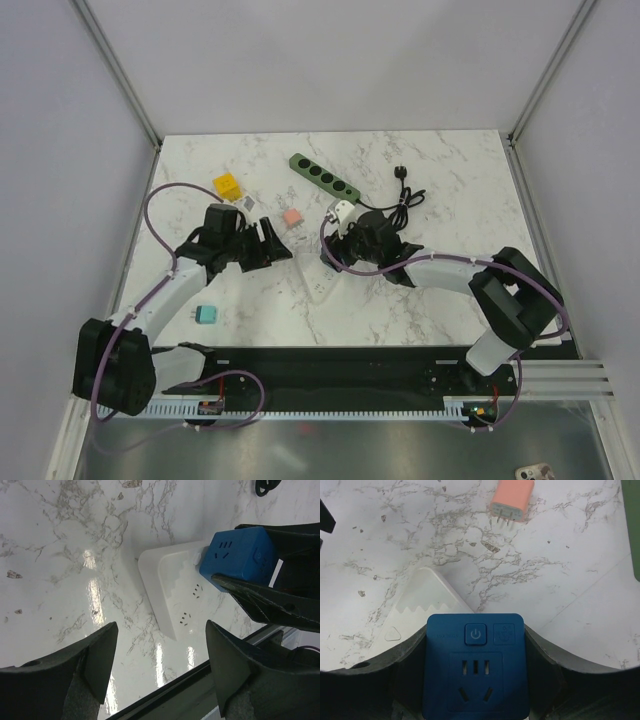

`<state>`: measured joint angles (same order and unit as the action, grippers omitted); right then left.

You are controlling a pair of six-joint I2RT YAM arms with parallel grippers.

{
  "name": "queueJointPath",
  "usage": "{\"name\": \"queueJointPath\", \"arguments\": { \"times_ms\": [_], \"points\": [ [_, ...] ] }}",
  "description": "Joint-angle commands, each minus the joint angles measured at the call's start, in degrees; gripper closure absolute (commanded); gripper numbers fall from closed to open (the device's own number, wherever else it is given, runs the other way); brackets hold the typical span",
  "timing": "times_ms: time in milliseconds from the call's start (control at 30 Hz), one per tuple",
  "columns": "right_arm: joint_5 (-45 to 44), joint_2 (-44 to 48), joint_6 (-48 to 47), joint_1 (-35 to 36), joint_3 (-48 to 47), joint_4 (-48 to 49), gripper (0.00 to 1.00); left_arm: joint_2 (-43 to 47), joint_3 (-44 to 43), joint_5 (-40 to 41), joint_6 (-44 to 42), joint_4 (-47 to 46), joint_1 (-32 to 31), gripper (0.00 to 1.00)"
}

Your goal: Insert the plug

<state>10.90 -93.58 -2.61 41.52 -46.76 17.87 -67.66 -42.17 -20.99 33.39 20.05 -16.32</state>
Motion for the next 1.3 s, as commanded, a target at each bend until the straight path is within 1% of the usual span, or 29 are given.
{"name": "queueJointPath", "arguments": {
  "times_ms": [0,167,233,367,467,633,700,767,967,1067,1167,1233,1267],
  "points": [
    [-1.8,-3.4,4.8,1.4,4.9,-6.0,1.0,-2.3,1.0,-2.7,0.3,-4.2,0.1,0.24],
    [-2.5,-2.7,6.4,1.6,6.1,-4.3,1.0,-7.2,1.1,-2.4,2.6,-7.4,-0.3,0.32],
    [-1.8,-2.3,7.2,1.6,7.6,-1.7,1.0,-10.0,0.4,-2.6,3.3,-9.0,-0.6,0.32],
    [-2.4,-2.5,8.4,2.7,10.3,3.1,1.0,-13.8,0.1,-1.7,3.4,-10.6,-1.1,0.35],
    [-2.6,-2.7,9.4,3.0,12.5,6.6,1.0,-15.7,0.8,-2.7,4.6,-12.8,-1.3,0.41],
    [-3.3,-1.8,8.6,3.2,16.3,11.0,1.0,-17.2,1.0,0.2,4.6,-12.9,-2.9,0.44],
    [-4.2,-2.0,8.3,3.3,17.4,12.4,1.0,-18.0,1.1,1.4,4.5,-12.9,-3.0,0.48],
    [-4.3,-2.7,8.1,3.4,17.6,12.6,1.0,-18.7,1.0,1.8,4.4,-12.8,-3.0,0.5],
    [-3.8,-9.9,8.7,3.7,13.6,8.6,1.0,-20.8,0.0,3.4,3.7,-11.8,-3.1,0.52],
    [-4.9,-11.4,8.5,4.3,11.7,5.1,1.0,-21.5,0.0,3.4,3.5,-11.7,-3.1,0.53],
    [-5.0,-11.8,9.6,4.4,13.1,8.2,1.0,-21.5,0.1,3.8,3.6,-11.5,-3.2,0.54],
    [-6.6,-11.7,11.5,4.8,14.7,10.9,1.0,-21.6,0.2,3.9,3.5,-11.4,-3.2,0.54],
    [-7.6,-11.0,12.0,5.5,17.1,12.4,1.0,-21.7,0.2,4.2,3.5,-11.4,-3.3,0.55]
  ]
}}
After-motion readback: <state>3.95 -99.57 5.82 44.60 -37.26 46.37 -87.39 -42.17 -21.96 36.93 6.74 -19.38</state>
